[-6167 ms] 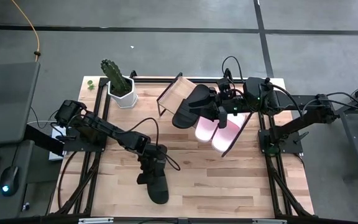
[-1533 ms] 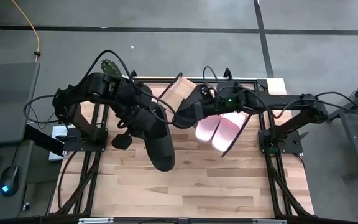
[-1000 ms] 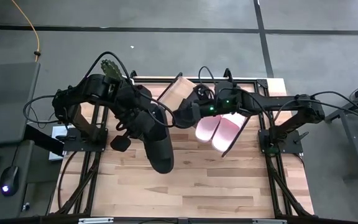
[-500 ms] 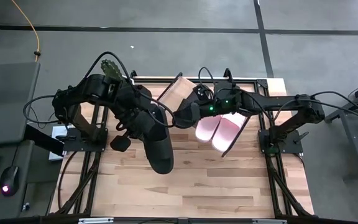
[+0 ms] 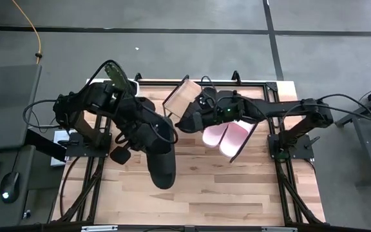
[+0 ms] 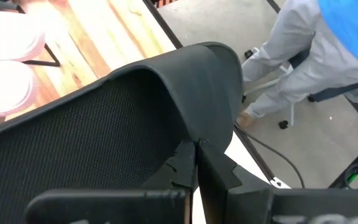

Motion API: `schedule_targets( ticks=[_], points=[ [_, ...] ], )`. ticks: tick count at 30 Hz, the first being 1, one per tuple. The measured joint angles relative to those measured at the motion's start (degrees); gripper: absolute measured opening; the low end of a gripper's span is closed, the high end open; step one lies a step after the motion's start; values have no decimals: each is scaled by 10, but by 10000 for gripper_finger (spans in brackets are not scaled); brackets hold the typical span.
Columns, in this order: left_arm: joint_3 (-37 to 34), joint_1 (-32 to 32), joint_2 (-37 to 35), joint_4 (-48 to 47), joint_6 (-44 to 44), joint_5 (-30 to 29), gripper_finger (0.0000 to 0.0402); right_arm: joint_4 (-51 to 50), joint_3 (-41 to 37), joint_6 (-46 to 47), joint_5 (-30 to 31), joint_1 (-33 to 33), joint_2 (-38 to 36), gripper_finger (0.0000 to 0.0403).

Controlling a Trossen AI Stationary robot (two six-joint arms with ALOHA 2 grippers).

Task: Pick and place slides into the shelf
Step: Put the black slipper on the shelf

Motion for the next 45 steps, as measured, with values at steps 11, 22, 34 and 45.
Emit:
schedule_targets(
  ticks=[11, 22, 34, 45],
  points=[
    [0, 2, 11, 0, -13, 0, 0, 69, 0, 11, 2, 8, 28, 209],
    [0, 1, 38, 1, -8, 21, 0, 78, 0, 12, 2, 8, 28, 209],
    [0, 2, 39, 1, 4, 30, 0, 60, 0, 13, -1, 8, 28, 209],
    [0, 2, 39, 0, 2, 29, 0, 7, 0, 13, -2, 14, 28, 209]
  ],
)
